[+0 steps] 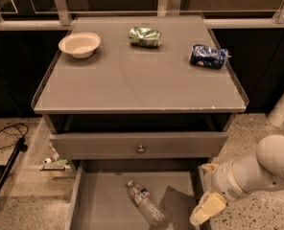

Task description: Pick water bottle from middle drawer and place on counter

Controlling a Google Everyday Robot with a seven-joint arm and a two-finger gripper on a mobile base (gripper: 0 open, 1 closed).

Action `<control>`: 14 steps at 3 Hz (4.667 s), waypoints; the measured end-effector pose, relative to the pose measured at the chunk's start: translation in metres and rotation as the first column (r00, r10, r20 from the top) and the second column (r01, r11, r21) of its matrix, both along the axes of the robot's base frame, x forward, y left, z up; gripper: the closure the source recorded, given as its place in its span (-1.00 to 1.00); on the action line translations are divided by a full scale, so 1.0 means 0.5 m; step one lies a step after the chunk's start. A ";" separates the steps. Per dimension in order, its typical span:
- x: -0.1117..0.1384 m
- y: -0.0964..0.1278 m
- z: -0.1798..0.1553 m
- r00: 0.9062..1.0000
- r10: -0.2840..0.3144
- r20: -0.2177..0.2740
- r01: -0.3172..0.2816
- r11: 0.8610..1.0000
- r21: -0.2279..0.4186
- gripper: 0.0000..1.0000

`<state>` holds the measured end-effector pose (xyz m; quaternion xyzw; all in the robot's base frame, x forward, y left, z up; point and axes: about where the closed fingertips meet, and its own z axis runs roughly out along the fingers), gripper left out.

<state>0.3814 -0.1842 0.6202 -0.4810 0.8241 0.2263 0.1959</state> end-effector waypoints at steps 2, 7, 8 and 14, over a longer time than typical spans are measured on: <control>-0.004 0.046 -0.108 0.989 -0.025 0.147 0.024 1.000 0.009 -1.00; -0.010 0.179 -0.321 0.994 -0.020 0.110 0.019 1.000 0.009 -1.00; -0.003 0.216 -0.400 0.994 -0.069 0.079 0.068 0.997 0.024 -1.00; 0.058 0.268 -0.537 0.943 -0.292 0.162 0.289 0.957 0.040 0.30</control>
Offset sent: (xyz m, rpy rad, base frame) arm 0.0015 0.0353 -0.0618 -0.0436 -0.3281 -0.0285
